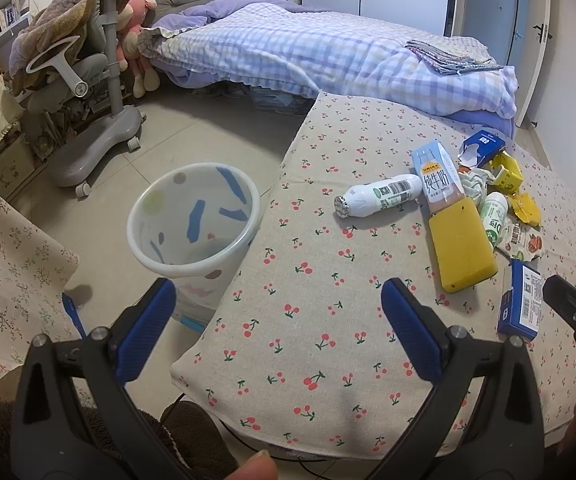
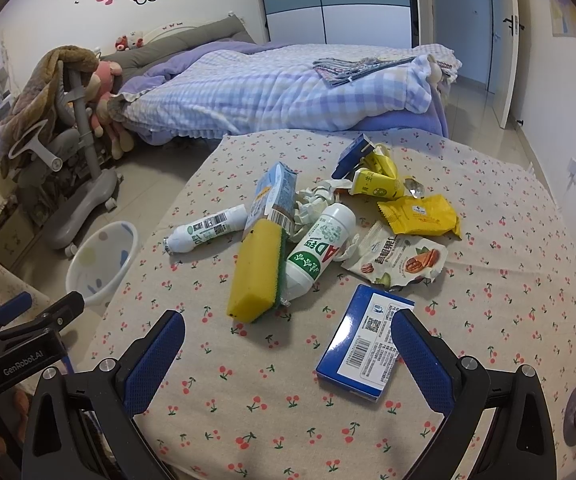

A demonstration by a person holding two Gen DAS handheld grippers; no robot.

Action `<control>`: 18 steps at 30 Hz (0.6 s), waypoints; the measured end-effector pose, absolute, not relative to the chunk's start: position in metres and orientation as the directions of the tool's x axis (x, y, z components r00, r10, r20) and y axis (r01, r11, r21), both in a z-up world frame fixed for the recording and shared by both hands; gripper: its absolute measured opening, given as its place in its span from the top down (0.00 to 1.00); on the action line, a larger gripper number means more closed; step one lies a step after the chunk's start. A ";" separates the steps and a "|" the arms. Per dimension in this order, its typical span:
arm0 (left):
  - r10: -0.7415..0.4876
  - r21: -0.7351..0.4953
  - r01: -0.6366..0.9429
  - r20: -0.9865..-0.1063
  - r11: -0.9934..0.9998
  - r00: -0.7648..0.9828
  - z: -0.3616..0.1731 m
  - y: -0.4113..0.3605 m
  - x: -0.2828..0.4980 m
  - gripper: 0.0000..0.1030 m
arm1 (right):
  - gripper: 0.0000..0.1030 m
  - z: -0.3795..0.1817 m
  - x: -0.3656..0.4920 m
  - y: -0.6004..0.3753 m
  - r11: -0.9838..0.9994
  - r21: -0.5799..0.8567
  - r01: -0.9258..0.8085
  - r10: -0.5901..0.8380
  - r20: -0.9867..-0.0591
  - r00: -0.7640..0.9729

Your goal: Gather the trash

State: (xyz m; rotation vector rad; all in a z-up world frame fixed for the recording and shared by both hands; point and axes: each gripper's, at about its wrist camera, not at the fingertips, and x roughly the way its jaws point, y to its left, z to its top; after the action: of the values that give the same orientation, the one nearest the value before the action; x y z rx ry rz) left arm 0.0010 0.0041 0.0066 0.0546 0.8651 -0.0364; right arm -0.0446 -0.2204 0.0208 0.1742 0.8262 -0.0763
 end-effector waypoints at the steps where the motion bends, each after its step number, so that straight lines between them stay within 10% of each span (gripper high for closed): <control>1: -0.010 0.034 0.055 -0.762 0.998 0.647 0.007 0.004 0.001 0.01 | 0.00 0.020 -0.045 -0.221 0.983 0.125 0.136 0.000 -0.737 0.676; 18: -0.012 0.032 0.055 -0.761 0.998 0.649 0.006 0.005 0.001 0.01 | 0.00 0.020 -0.044 -0.221 0.983 0.126 0.134 0.002 -0.738 0.675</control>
State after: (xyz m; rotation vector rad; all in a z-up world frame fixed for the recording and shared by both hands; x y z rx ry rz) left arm 0.0009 0.0047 0.0064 0.0535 0.8638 -0.0380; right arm -0.0439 -0.2212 0.0204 0.1753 0.8282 -0.0748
